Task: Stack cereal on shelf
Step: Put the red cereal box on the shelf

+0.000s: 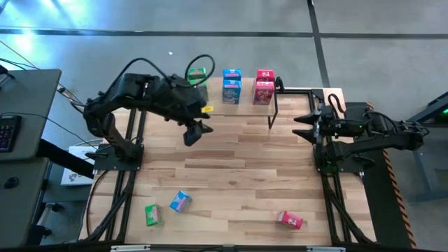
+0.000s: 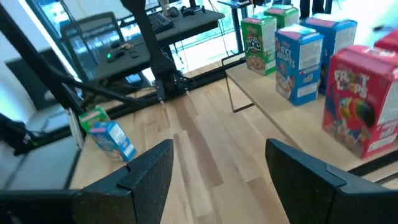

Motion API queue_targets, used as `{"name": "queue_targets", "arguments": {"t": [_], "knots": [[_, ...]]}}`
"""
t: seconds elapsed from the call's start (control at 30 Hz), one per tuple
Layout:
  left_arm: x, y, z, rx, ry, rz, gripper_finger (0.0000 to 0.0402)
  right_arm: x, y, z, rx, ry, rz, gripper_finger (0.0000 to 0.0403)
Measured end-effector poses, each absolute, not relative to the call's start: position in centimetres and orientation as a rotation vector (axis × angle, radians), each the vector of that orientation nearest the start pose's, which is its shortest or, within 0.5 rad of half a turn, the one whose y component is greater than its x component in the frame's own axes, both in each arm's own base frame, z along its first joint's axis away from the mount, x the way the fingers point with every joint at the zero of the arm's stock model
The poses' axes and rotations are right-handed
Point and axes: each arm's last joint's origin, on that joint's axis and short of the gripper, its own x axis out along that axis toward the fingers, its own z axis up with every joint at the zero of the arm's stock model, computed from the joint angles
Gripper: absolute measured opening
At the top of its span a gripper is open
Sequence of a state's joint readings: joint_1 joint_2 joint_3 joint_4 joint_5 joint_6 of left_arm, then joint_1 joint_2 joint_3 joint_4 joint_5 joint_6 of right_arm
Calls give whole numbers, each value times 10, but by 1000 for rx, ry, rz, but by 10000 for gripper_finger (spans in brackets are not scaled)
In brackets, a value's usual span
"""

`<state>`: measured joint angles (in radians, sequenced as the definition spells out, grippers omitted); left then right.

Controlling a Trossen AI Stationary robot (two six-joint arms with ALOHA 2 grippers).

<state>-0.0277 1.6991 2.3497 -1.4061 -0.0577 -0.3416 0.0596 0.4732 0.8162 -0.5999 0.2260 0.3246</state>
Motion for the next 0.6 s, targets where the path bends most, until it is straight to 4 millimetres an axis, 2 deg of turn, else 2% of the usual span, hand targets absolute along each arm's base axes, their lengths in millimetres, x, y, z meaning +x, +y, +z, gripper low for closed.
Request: {"name": "queue_targets", "arguments": {"t": [0.2, 0.4, 0.6], "knots": [[271, -17, 484, -306, 891, 246, 237, 92, 1, 343, 334, 185, -135, 248], [273, -26, 481, -296, 896, 237, 237, 100, 2, 348, 284, 152, -90, 250], [272, -29, 481, -327, 898, 246, 237, 113, 6, 350, 293, 147, -1, 272]]}}
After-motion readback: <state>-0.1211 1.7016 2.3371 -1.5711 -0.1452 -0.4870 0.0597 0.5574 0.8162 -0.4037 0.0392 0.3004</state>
